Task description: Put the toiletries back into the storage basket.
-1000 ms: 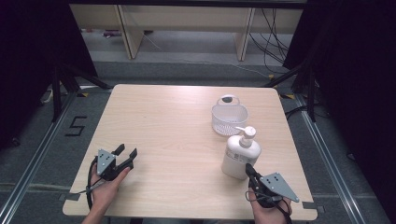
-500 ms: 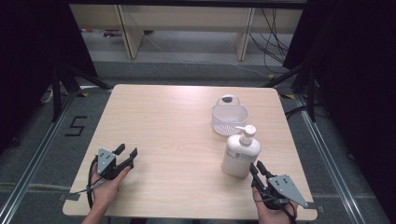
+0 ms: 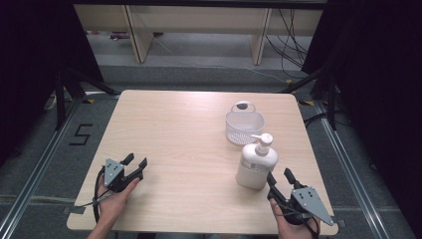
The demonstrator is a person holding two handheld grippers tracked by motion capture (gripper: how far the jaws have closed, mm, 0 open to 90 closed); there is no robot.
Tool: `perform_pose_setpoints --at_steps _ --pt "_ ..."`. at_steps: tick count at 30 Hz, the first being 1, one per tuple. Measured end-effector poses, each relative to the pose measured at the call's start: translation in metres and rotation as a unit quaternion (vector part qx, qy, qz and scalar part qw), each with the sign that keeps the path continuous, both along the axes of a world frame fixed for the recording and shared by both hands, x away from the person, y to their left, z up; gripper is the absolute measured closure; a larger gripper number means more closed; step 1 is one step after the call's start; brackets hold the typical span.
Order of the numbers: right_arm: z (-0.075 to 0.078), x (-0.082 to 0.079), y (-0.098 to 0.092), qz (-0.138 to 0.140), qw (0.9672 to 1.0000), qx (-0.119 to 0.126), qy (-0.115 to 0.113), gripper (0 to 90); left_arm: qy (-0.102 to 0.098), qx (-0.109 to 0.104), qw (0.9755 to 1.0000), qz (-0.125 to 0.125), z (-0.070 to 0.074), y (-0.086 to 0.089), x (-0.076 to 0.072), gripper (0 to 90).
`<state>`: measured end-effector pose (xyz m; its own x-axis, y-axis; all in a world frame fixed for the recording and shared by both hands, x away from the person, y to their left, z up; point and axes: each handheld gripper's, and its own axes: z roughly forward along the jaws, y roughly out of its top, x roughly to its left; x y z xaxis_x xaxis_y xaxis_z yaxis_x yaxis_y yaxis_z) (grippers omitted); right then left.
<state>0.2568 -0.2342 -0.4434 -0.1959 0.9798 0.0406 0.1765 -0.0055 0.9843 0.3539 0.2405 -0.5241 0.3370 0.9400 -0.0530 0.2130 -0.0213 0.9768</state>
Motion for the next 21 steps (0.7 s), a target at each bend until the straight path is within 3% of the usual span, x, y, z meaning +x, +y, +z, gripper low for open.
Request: perform_pose_setpoints --at_steps 2,6,11,14,15,19,20,21 --pt "0.003 0.002 0.003 0.002 0.9998 -0.015 -0.012 42.6 0.007 0.001 1.0000 0.005 0.001 0.000 0.000 43.6" --pt "0.007 0.005 0.007 0.009 0.9997 -0.004 -0.021 40.9 0.001 -0.007 0.9999 0.009 0.000 0.000 0.001 43.5" --pt "0.015 0.007 0.011 0.000 0.9993 -0.017 -0.034 40.4 0.006 0.002 0.9999 0.011 0.000 -0.001 0.000 43.5" --pt "0.021 0.009 0.014 0.004 0.9989 -0.014 -0.044 40.7 -0.002 -0.004 1.0000 0.008 0.000 0.000 0.000 43.5" --pt "0.023 0.010 0.014 0.004 0.9983 -0.025 -0.053 40.9 -0.002 -0.006 0.9999 0.010 0.000 0.000 0.001 43.5" --pt "0.031 0.016 0.022 -0.002 0.9983 -0.020 -0.055 42.5 0.001 -0.005 0.9999 0.011 0.000 0.000 -0.001 43.5" --pt "0.033 0.018 0.023 -0.002 0.9976 -0.034 -0.060 43.3 -0.001 -0.005 0.9999 0.010 0.000 0.000 0.000 43.5" --pt "0.035 0.019 0.027 -0.003 0.9983 -0.023 -0.053 44.0 -0.001 -0.005 0.9999 0.010 0.000 0.000 0.000 43.5"
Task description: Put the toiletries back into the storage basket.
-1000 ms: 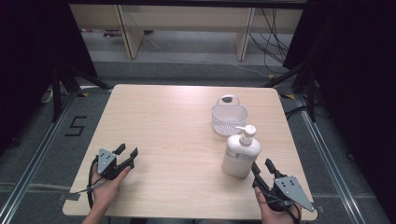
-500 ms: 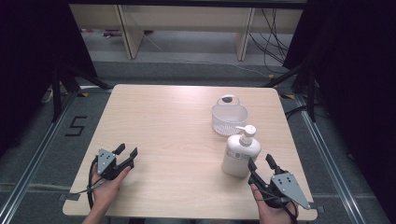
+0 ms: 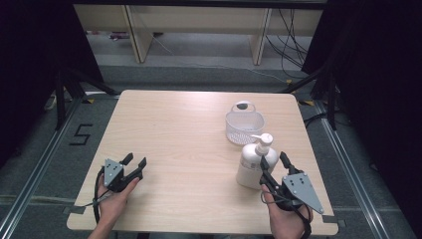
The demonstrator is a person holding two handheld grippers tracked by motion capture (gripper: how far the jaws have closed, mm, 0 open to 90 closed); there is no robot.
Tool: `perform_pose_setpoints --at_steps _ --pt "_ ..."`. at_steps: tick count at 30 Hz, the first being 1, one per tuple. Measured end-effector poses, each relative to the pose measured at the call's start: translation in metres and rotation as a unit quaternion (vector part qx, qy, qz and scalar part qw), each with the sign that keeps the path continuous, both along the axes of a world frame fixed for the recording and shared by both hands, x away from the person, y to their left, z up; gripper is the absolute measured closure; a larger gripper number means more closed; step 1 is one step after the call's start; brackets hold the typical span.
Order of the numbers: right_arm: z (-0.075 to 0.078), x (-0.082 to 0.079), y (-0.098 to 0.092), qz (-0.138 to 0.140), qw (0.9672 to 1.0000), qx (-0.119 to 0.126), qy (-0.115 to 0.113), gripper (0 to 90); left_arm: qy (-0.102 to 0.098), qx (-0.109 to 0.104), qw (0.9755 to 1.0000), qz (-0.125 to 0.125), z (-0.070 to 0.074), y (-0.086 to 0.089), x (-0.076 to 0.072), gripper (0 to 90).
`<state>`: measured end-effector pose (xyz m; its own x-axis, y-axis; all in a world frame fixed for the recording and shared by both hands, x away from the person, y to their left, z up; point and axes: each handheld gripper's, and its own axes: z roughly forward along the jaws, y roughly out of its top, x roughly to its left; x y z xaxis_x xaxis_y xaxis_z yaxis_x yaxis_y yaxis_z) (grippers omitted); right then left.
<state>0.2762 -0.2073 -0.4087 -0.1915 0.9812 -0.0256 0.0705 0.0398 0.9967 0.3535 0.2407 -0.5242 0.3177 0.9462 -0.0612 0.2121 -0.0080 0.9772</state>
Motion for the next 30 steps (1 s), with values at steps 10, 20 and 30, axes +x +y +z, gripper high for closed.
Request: perform_pose_setpoints --at_steps 10,20,30 --pt "0.013 0.014 0.015 0.003 1.0000 0.004 0.003 50.9 -0.001 -0.001 1.0000 0.000 0.000 0.000 0.001 43.5" --pt "0.016 0.025 0.021 -0.010 0.9999 0.012 0.008 54.5 0.005 0.002 1.0000 0.000 0.001 0.000 -0.001 43.5" --pt "0.019 0.031 0.022 -0.021 0.9996 0.016 0.009 60.3 0.004 0.000 1.0000 0.000 0.000 0.001 0.000 43.5"
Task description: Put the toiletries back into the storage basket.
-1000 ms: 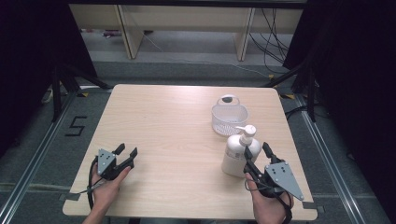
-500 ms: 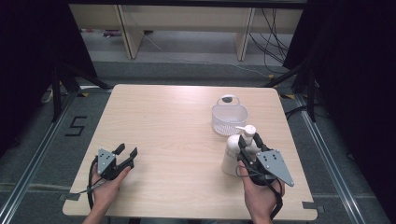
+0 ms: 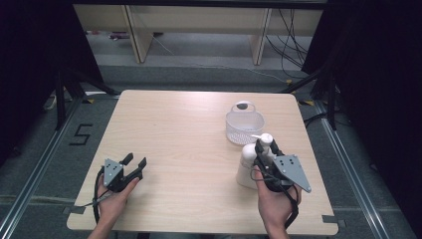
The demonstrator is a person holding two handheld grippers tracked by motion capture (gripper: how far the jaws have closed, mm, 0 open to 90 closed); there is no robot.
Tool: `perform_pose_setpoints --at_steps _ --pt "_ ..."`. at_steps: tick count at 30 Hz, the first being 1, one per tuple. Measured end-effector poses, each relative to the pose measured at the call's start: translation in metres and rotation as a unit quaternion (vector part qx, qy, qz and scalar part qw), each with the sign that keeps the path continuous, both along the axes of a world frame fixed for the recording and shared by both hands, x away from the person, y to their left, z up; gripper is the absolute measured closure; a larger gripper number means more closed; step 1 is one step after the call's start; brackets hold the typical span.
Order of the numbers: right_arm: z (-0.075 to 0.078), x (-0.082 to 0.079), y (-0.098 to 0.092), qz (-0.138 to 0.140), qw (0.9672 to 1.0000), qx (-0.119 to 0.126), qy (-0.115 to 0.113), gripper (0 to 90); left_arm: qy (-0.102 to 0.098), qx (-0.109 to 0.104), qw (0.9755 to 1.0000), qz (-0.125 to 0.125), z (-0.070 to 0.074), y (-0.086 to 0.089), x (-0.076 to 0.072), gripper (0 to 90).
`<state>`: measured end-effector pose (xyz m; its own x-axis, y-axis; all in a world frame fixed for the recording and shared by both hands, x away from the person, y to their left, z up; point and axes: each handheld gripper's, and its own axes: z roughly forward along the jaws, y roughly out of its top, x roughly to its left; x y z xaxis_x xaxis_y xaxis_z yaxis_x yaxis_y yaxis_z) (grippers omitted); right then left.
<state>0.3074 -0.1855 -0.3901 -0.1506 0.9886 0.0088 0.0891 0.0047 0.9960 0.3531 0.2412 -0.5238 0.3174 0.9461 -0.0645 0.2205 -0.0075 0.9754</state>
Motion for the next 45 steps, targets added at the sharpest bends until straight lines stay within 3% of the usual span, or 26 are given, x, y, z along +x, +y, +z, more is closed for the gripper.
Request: perform_pose_setpoints --at_steps 10,20,24,30,36,45 --pt "-0.0013 0.0005 0.0008 0.001 1.0000 0.007 0.005 63.1 0.000 -0.001 1.0000 0.000 0.0001 0.0000 -0.0004 43.5" --pt "0.0003 0.0015 -0.0037 0.007 0.9999 -0.001 -0.011 63.4 0.000 -0.002 1.0000 0.000 0.0001 0.0002 -0.0003 43.5" --pt "0.0027 0.0012 -0.0042 0.012 0.9998 0.011 -0.008 63.4 0.000 -0.001 1.0000 0.000 0.0001 0.0001 -0.0004 43.5" --pt "0.0037 0.0017 -0.0051 0.010 0.9998 0.000 -0.016 63.4 -0.001 -0.001 1.0000 -0.001 0.0001 0.0002 -0.0004 43.5" --pt "0.0010 0.0037 -0.0054 0.012 0.9999 0.007 0.002 63.4 -0.001 -0.001 1.0000 -0.001 0.0001 0.0002 -0.0004 43.4" --pt "-0.0001 0.0044 -0.0035 0.015 0.9998 0.013 0.003 63.2 -0.001 -0.003 1.0000 -0.001 0.0000 0.0004 -0.0004 43.4"
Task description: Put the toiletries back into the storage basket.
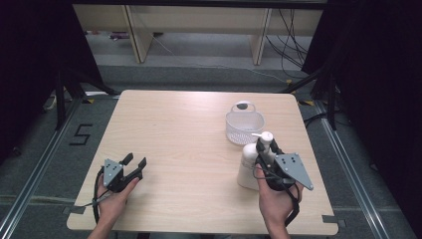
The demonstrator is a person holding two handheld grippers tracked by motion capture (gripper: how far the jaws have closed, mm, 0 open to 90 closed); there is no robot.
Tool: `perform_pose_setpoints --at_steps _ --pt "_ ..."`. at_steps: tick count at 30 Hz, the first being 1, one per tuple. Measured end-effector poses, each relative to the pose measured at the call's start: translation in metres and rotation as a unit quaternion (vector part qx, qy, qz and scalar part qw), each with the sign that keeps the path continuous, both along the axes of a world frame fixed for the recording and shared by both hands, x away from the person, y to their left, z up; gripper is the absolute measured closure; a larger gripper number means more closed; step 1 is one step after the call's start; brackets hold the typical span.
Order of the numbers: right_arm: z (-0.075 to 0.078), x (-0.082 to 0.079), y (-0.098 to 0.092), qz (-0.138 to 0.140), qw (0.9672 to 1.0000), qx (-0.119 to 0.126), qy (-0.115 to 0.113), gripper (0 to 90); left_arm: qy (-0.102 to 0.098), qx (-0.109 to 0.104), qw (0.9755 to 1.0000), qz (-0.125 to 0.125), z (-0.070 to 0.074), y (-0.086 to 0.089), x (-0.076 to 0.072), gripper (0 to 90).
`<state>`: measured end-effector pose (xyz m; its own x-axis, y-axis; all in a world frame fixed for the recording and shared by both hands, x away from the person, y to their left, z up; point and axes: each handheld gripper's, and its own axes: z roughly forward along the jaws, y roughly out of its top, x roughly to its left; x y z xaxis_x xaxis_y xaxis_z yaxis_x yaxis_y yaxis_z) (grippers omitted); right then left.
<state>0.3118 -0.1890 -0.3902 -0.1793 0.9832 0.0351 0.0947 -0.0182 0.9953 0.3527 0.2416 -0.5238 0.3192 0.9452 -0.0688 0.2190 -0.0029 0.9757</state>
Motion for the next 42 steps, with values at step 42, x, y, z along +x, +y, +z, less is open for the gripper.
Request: perform_pose_setpoints --at_steps 42 --pt "0.031 0.015 0.004 0.012 0.9990 -0.015 -0.040 59.9 -0.001 0.000 1.0000 0.000 0.000 0.000 0.000 43.2"
